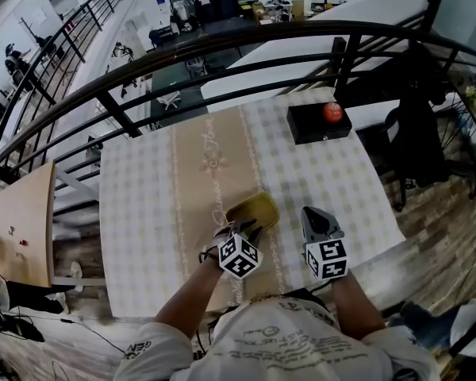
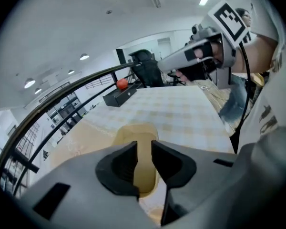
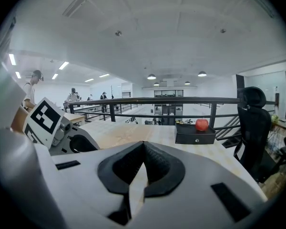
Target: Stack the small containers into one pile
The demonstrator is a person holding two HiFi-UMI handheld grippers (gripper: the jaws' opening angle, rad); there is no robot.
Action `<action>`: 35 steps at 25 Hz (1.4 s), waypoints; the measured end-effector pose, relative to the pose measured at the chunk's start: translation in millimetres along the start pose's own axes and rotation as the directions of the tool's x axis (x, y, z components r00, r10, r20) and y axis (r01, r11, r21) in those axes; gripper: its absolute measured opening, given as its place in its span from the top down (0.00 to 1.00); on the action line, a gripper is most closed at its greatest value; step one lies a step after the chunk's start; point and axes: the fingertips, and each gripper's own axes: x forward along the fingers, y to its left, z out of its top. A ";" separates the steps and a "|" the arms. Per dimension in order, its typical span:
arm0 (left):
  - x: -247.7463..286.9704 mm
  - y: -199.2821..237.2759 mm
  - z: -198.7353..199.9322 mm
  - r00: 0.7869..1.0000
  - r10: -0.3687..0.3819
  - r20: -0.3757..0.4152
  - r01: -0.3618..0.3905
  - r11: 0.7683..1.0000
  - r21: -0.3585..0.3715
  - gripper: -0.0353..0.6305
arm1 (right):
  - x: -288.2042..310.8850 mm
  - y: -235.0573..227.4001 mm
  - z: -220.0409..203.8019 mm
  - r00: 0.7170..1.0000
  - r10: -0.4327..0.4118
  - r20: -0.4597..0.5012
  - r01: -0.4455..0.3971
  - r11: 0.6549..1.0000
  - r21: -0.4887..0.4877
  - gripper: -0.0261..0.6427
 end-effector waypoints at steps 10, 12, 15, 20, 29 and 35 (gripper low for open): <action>-58.7 49.5 19.5 0.955 0.208 0.210 -0.134 0.938 -0.320 0.94 | 14.6 28.6 17.3 0.997 0.071 0.030 -0.070 0.997 -0.024 0.96; -73.1 61.1 20.1 0.934 0.277 0.227 -0.178 0.910 -0.375 0.94 | 18.1 35.9 22.8 0.995 0.089 0.041 -0.088 0.996 -0.030 0.96; -100.3 81.2 20.0 0.896 0.386 0.221 -0.250 0.847 -0.468 0.94 | 25.2 48.7 32.4 0.991 0.121 0.057 -0.118 0.992 -0.043 0.96; -143.6 106.7 22.1 0.818 0.526 0.231 -0.315 0.746 -0.586 0.94 | 34.9 71.4 60.3 0.979 0.175 0.102 -0.168 0.983 -0.067 0.96; -217.0 128.2 35.8 0.693 0.673 0.259 -0.394 0.655 -0.645 0.94 | 29.5 102.5 125.8 0.942 0.236 0.237 -0.226 0.972 -0.069 0.96; -234.0 131.6 29.6 0.666 0.708 0.234 -0.435 0.624 -0.649 0.94 | 28.0 102.9 135.1 0.935 0.245 0.255 -0.249 0.968 -0.015 0.96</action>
